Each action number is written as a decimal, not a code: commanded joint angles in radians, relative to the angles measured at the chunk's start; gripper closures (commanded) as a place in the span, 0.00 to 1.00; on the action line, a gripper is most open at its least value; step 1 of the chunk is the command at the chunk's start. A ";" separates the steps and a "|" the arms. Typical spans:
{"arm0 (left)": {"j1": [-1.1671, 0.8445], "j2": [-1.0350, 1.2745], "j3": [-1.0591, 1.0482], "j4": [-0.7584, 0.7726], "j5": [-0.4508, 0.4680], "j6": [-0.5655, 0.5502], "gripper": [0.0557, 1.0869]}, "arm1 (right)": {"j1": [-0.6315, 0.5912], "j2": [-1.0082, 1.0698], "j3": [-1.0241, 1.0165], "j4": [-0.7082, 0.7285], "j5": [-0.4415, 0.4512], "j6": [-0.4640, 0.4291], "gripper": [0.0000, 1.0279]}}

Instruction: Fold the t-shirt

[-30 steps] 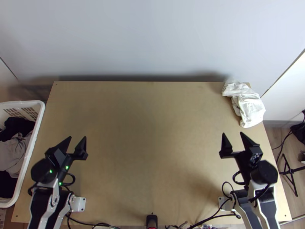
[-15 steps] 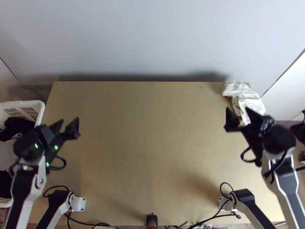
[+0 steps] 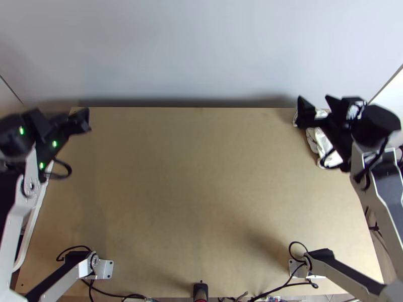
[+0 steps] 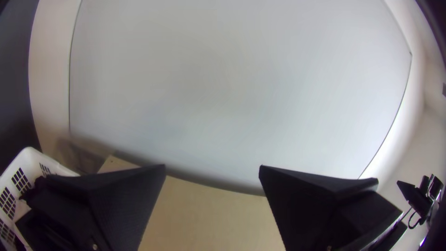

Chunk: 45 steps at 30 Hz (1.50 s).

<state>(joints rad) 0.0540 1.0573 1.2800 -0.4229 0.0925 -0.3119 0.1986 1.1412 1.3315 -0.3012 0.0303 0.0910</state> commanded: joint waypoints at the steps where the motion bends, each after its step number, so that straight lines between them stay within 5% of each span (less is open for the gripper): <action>1: 0.018 0.207 0.225 -0.004 -0.011 0.013 0.05 | -0.002 0.158 0.184 -0.003 0.006 -0.016 0.05; 18: 0.058 0.558 0.366 0.046 -0.056 0.016 0.05 | -0.087 0.514 0.397 0.005 0.036 0.030 0.05; 41: 0.314 0.616 0.383 0.075 -0.073 0.065 0.05 | -0.071 0.505 0.307 0.017 0.051 0.029 0.05; 45: 0.365 0.621 0.386 0.056 -0.066 0.073 0.05 | -0.071 0.465 0.222 0.142 0.051 0.027 0.05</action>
<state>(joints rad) 0.3191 1.6661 1.6608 -0.3607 0.0212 -0.2386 0.1223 1.6466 1.6478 -0.2672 0.0818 0.1215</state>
